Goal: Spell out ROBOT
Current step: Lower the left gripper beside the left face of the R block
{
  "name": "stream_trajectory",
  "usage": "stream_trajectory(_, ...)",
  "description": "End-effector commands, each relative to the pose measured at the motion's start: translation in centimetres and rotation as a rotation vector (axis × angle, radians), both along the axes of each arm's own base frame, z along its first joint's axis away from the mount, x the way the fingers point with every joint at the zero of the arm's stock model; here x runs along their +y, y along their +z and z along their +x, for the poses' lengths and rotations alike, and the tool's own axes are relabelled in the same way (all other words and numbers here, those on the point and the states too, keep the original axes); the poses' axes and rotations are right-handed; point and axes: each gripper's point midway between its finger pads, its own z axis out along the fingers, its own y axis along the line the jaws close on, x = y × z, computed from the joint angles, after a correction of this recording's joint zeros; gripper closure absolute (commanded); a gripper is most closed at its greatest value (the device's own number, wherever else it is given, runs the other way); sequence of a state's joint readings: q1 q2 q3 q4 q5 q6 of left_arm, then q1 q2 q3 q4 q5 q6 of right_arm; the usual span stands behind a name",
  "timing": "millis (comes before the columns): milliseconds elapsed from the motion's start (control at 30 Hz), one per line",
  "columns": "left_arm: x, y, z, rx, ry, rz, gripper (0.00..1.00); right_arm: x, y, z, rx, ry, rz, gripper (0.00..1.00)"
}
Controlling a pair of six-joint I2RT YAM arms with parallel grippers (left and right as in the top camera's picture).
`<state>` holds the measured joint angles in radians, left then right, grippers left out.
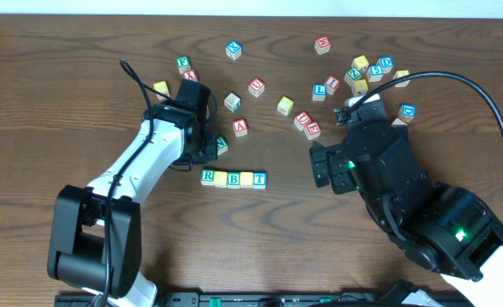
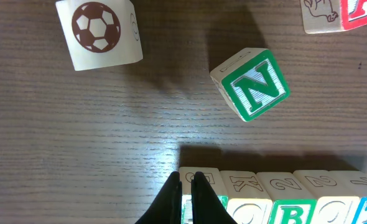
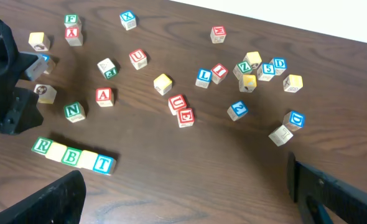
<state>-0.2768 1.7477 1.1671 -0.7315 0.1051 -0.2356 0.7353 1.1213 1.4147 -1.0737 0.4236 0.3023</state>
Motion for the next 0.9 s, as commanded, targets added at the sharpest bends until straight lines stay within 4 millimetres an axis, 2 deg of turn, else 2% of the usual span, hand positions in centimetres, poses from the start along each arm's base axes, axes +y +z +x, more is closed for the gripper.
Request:
stream_trajectory(0,0.3,-1.1,-0.3,0.028,0.002,0.021,0.92,-0.3,0.9,0.1,-0.027,-0.007,-0.005,0.01)
stream_trajectory(167,0.4,-1.9,-0.4,0.050,0.002,0.027,0.92,-0.3,0.9,0.1,-0.026,-0.007,-0.005,0.01)
stream_trajectory(467,0.4,-2.1,-0.6,0.056,0.002,0.029,0.92,-0.2,1.0,0.2,-0.031,-0.007,-0.001,0.01)
stream_trajectory(667,0.6,-3.4,-1.5,0.071,0.012,0.031,0.92,-0.2,1.0,0.2,-0.031,-0.007,0.000,0.01)
stream_trajectory(867,0.6,-3.4,-1.3,0.062,0.012,0.029,0.92,-0.2,1.0,0.2,-0.032,-0.007,0.000,0.01)
